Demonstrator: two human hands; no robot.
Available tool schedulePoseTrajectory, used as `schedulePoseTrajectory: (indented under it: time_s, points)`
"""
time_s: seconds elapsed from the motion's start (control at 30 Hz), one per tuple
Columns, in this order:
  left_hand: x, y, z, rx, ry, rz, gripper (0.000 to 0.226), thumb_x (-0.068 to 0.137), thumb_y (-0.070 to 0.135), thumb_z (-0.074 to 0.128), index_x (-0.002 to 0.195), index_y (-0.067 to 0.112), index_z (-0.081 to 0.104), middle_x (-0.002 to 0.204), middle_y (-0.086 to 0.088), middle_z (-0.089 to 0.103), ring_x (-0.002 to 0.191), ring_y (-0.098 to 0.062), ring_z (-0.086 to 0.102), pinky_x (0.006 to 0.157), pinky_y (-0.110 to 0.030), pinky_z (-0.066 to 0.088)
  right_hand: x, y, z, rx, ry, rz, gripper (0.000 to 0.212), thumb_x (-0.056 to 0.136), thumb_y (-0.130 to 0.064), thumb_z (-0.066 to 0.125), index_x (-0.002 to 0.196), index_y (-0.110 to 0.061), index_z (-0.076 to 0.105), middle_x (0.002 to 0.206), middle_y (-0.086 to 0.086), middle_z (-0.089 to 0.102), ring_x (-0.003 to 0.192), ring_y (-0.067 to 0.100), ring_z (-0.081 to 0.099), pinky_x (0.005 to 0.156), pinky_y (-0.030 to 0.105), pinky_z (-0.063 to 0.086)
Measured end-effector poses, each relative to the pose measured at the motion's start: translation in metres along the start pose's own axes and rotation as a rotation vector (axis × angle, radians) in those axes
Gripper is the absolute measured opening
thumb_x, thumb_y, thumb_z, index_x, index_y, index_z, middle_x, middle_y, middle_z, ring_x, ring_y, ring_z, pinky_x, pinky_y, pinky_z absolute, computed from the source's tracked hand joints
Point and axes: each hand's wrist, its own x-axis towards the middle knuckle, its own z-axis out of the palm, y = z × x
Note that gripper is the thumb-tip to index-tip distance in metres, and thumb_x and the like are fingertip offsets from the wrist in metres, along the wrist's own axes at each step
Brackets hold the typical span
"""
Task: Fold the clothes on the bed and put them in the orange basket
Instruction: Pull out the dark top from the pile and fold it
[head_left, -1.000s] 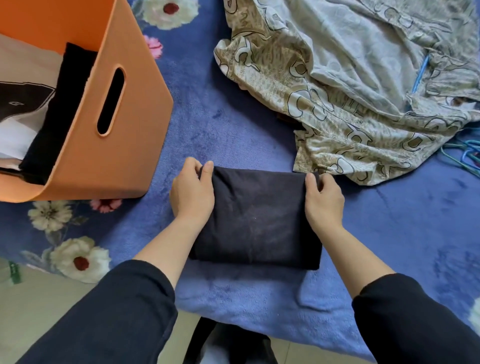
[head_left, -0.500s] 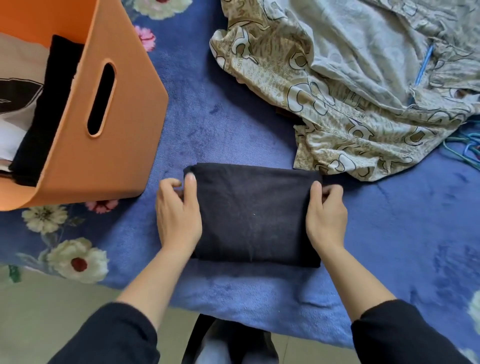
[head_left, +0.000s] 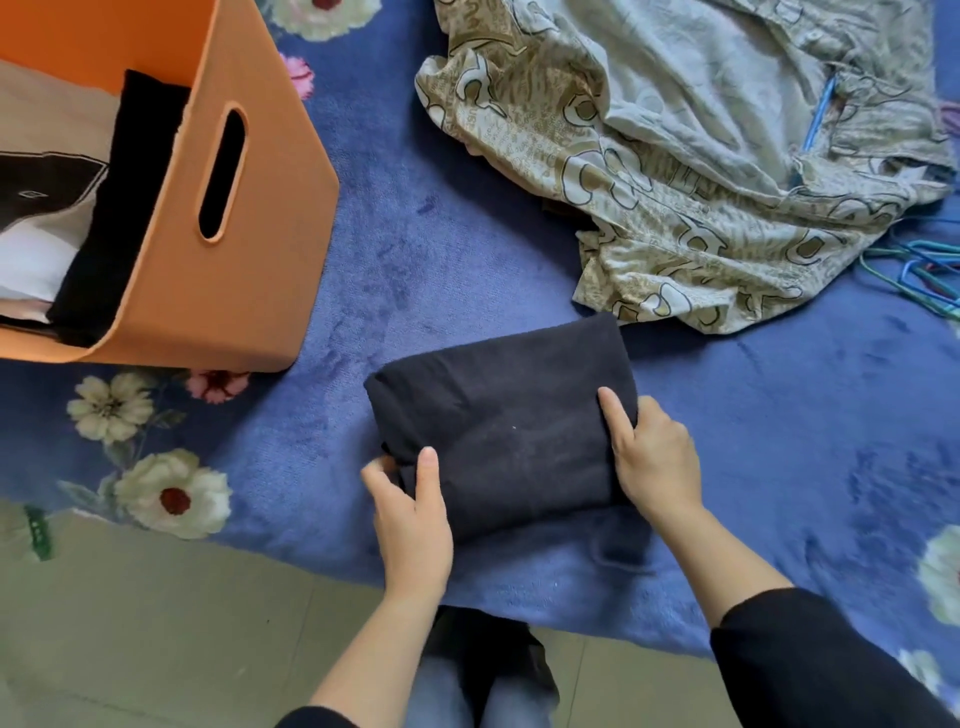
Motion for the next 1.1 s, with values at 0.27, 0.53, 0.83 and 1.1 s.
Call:
schedulePoseTrajectory:
  time_s: [0.27, 0.53, 0.83, 1.1]
  points:
    - [0.039, 0.003, -0.036, -0.025, -0.215, -0.118, 0.081, 0.058, 0.065, 0.066, 0.123, 0.023, 0.044, 0.107, 0.008, 0.063, 0.104, -0.018, 0.062, 0.097, -0.047, 0.049, -0.028, 0.04, -0.014, 0.509, 0.076, 0.461, 0.061, 0.089, -0.062, 0.05, 0.069, -0.004, 0.057, 0.067, 0.011, 0.064, 0.062, 0.032, 0.067, 0.069, 0.044, 0.056]
    - [0.05, 0.028, -0.022, -0.357, -0.373, -0.357, 0.056, 0.074, 0.012, 0.077, 0.126, 0.007, 0.057, 0.113, -0.009, 0.07, 0.101, -0.022, 0.068, 0.079, -0.032, 0.054, -0.092, 0.007, 0.021, 1.534, -0.439, 0.73, 0.067, 0.063, -0.049, 0.079, 0.118, -0.018, 0.056, 0.116, 0.004, 0.065, 0.105, 0.016, 0.06, 0.091, 0.038, 0.048]
    - [-0.019, 0.059, -0.07, -0.677, -0.612, -0.466, 0.037, 0.075, 0.008, 0.063, 0.111, 0.005, 0.069, 0.119, -0.013, 0.067, 0.105, -0.025, 0.063, 0.1, -0.036, 0.046, -0.084, -0.046, -0.058, 1.496, -0.469, 0.492, 0.042, 0.085, -0.008, 0.057, 0.125, 0.003, 0.058, 0.123, 0.017, 0.065, 0.105, 0.026, 0.065, 0.081, 0.034, 0.057]
    - [-0.055, 0.138, -0.161, -1.054, -0.734, 0.041, 0.063, 0.102, 0.035, 0.023, 0.14, -0.015, 0.034, 0.145, -0.031, 0.037, 0.139, -0.028, 0.036, 0.115, -0.031, 0.02, -0.117, -0.153, -0.169, 1.411, -0.654, 0.137, 0.028, 0.071, -0.012, 0.056, 0.091, -0.002, 0.073, 0.087, 0.01, 0.073, 0.074, 0.019, 0.07, 0.066, 0.024, 0.057]
